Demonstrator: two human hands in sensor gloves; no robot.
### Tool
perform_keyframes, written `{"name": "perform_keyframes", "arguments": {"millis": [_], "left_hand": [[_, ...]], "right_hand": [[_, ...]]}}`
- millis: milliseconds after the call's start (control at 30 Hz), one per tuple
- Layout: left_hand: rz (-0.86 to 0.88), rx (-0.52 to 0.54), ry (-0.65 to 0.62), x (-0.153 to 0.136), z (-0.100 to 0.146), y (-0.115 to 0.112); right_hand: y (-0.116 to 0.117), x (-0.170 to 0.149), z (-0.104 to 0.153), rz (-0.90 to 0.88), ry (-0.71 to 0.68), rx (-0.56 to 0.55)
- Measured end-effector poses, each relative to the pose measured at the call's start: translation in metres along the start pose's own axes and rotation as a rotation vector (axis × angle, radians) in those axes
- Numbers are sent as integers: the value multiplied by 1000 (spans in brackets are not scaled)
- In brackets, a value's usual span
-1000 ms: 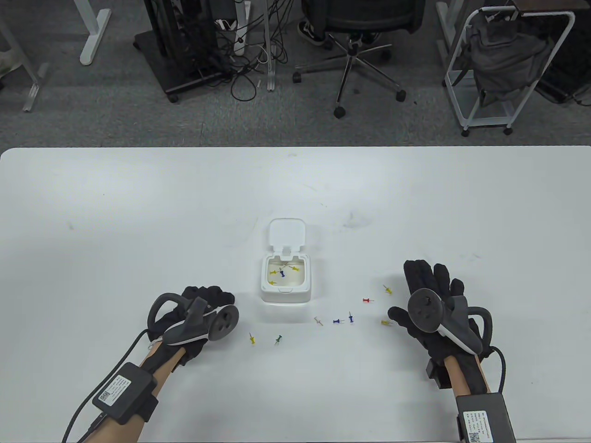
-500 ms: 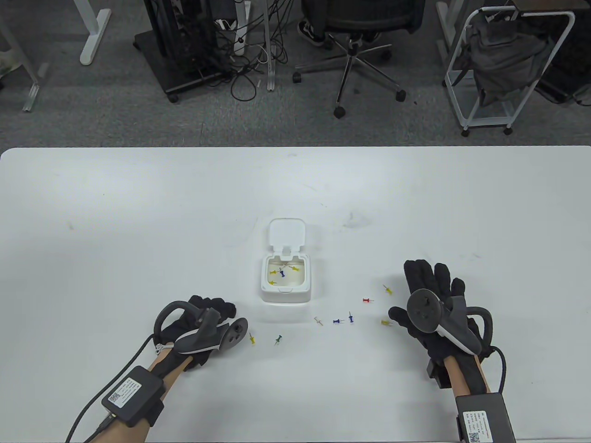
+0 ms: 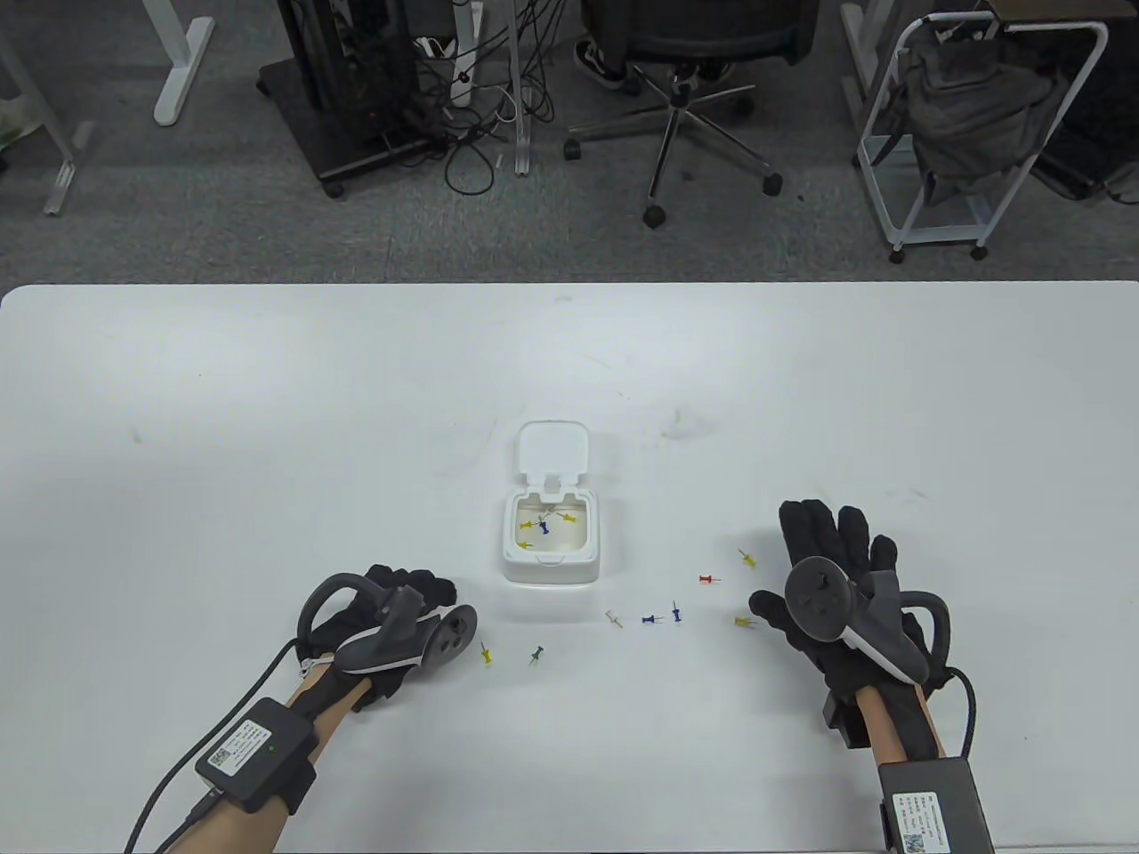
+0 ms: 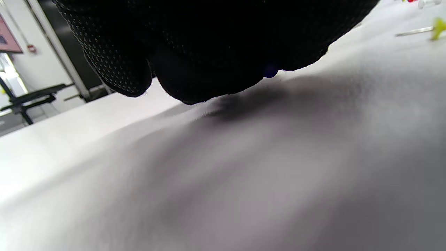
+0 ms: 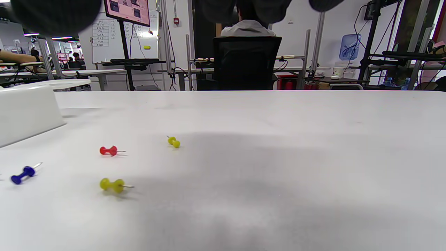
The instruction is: Press to open box and store push pins
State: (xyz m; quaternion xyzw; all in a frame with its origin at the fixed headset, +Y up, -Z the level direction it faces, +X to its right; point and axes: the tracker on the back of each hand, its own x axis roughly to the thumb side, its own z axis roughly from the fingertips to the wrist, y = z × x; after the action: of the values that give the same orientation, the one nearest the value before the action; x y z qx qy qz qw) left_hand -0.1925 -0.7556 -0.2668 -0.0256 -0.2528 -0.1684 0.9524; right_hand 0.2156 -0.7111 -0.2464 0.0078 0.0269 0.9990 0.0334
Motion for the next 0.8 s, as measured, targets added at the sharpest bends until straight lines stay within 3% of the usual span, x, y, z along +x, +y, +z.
{"name": "perform_keyframes", "arguments": {"millis": [800], "left_hand": [[110, 110, 47, 10, -70, 72]], "right_hand": [[0, -1, 0, -1, 1, 0]]}}
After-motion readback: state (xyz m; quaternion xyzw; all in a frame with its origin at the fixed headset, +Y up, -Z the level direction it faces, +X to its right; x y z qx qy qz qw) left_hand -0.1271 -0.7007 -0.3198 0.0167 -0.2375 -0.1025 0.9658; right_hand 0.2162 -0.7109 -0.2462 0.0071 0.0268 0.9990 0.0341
